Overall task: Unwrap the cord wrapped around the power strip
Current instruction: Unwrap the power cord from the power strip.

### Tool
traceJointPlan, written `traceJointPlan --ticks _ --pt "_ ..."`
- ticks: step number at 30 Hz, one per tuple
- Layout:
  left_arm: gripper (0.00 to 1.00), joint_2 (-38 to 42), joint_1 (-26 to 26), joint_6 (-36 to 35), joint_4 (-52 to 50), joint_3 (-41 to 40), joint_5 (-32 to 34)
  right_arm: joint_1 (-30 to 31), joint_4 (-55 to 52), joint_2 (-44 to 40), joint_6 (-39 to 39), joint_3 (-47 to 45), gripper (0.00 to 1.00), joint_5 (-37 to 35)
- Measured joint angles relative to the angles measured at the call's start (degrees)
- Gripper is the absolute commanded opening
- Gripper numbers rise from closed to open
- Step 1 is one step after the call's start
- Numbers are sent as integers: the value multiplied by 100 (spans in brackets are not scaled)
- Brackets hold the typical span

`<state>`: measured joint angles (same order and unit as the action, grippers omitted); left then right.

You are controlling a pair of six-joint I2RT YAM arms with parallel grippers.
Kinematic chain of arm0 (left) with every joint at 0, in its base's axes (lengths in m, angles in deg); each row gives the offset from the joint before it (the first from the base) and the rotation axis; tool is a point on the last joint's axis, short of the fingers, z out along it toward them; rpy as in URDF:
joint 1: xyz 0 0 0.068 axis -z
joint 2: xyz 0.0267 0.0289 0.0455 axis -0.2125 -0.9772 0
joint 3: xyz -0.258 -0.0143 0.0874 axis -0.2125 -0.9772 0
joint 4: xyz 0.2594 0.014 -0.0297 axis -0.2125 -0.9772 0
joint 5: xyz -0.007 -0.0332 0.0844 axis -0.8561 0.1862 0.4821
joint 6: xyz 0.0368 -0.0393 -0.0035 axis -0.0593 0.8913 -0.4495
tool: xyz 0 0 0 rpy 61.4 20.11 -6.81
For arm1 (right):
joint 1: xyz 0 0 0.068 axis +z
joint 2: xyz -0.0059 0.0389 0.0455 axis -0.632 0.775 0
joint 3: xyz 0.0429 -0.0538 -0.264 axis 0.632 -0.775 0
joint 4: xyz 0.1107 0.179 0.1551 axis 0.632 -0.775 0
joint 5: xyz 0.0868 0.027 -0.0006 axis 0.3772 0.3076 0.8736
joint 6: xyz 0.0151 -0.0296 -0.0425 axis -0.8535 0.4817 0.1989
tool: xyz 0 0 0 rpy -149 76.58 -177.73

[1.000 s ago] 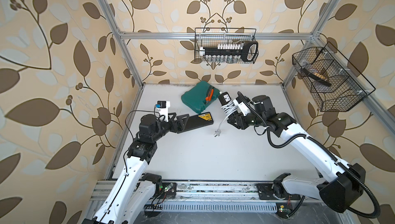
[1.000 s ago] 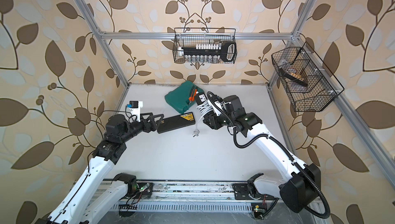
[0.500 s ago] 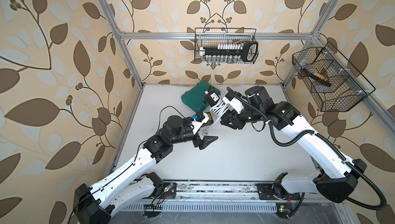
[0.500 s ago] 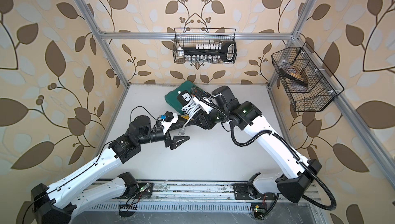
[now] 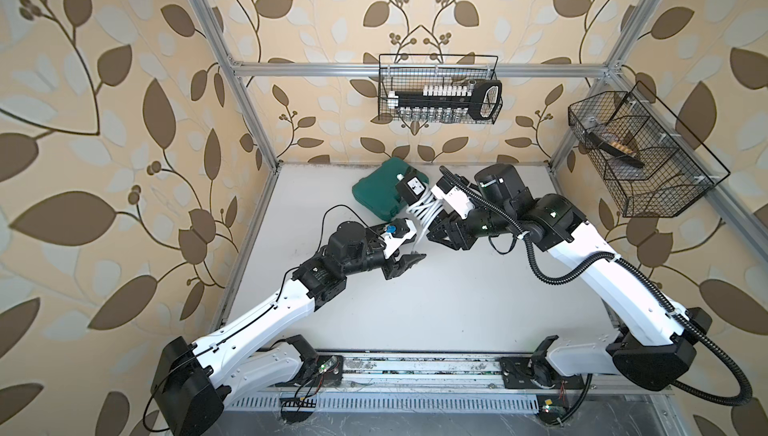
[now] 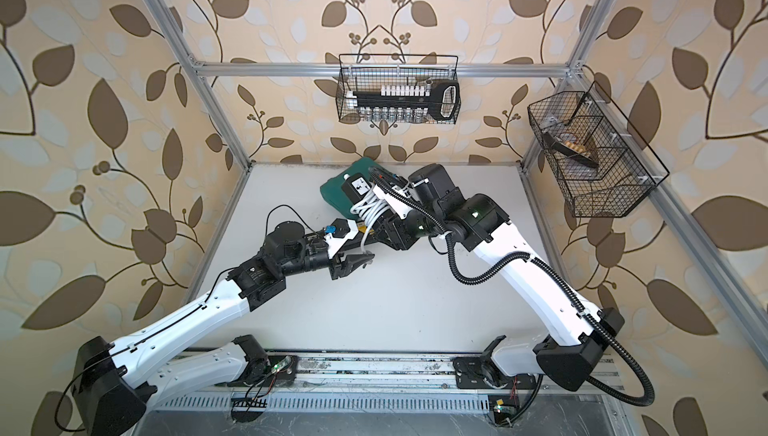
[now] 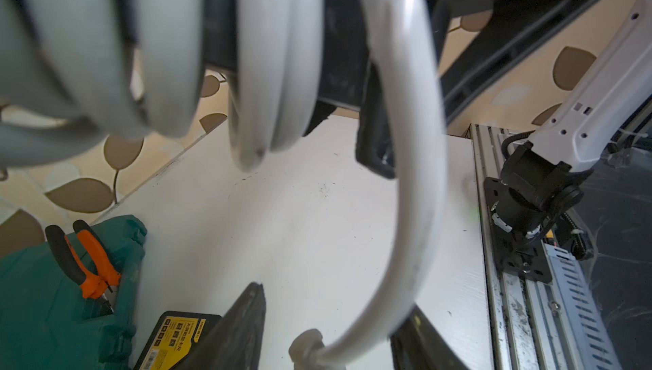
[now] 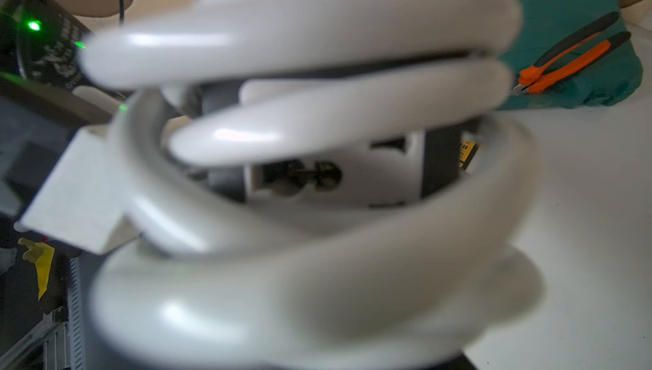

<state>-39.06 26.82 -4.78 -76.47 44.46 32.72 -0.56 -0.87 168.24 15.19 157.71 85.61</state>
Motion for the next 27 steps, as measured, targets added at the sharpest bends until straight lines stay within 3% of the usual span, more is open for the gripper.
traceJointPlan --ticks 8,14,21,27 --pt "14 -52 33 -155 166 0 7 0 13 -13 -61 -66 0 -160" --pt "1 146 35 -409 -144 39 146 0 -2 -131 -50 -214 0 -549" --pt "0 188 37 -922 -1878 1309 581 26 -151 -260 334 -730 0 -1185" --pt "0 87 52 -1132 -2931 2122 922 68 -186 -332 813 -1139 0 -1187"
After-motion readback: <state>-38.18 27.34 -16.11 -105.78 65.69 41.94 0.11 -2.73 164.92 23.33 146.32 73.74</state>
